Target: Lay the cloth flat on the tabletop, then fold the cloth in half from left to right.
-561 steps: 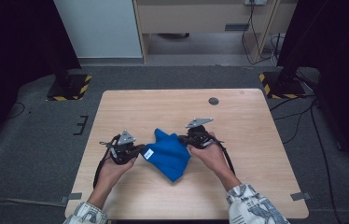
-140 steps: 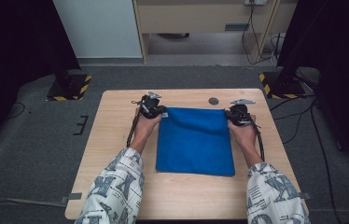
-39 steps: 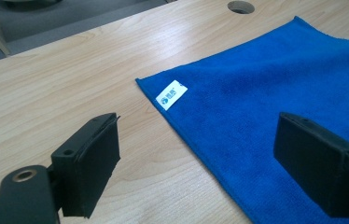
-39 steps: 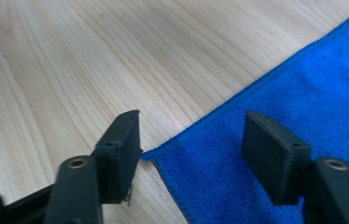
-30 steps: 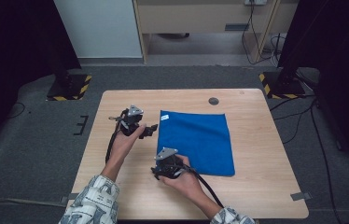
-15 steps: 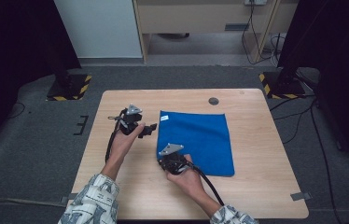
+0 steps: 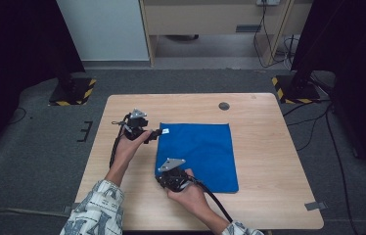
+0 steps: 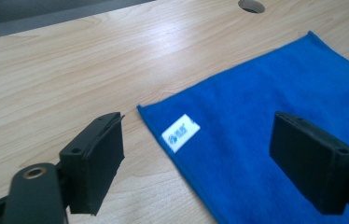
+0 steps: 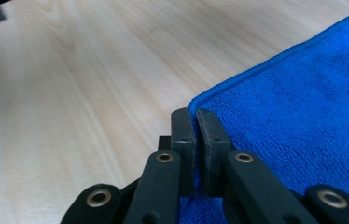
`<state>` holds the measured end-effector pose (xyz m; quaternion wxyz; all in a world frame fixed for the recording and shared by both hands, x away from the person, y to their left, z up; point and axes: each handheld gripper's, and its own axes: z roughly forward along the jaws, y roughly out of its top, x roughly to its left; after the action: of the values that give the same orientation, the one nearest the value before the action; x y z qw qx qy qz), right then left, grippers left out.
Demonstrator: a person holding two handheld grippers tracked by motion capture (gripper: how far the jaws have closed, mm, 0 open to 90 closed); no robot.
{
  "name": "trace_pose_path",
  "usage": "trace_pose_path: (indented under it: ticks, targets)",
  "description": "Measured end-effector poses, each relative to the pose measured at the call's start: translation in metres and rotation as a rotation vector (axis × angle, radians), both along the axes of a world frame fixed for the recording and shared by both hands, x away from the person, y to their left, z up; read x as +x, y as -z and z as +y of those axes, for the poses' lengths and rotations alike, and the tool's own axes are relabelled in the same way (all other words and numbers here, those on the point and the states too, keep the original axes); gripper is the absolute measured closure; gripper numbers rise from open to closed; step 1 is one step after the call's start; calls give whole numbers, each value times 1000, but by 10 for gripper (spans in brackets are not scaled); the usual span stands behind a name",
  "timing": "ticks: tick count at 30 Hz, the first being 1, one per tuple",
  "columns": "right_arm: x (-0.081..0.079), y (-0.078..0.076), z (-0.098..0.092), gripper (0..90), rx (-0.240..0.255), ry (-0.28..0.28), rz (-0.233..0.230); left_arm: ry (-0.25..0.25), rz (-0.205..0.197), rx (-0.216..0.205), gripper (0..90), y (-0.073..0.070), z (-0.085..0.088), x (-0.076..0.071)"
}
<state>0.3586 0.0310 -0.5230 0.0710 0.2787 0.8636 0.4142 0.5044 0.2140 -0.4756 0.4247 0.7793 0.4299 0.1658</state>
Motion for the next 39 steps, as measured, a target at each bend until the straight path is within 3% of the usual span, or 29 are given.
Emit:
trace_pose_path:
  ticks: [2,6,9,15,20,30,34,39]
  targets:
    - [-4,-1,3,866,3,-14,0,-4,-2,5,208,2,1,2]
    - [-8,-1,6,863,2,-21,-3,4,33,67,259,5,-1,10]
    - [-9,0,6,862,10,-16,2,3,24,73,300,7,-4,16]
    - [-11,2,10,863,15,-22,4,10,75,104,353,19,-6,29]
    - [-13,5,17,863,8,-33,1,-4,87,133,380,30,-5,39]
    - [-15,5,18,863,7,-43,-2,-40,106,123,373,48,-1,48]
    - [-17,3,18,863,9,-47,-4,-50,91,152,373,48,-4,48]
    - [-17,3,18,863,12,-52,-5,-52,106,177,441,52,-6,49]
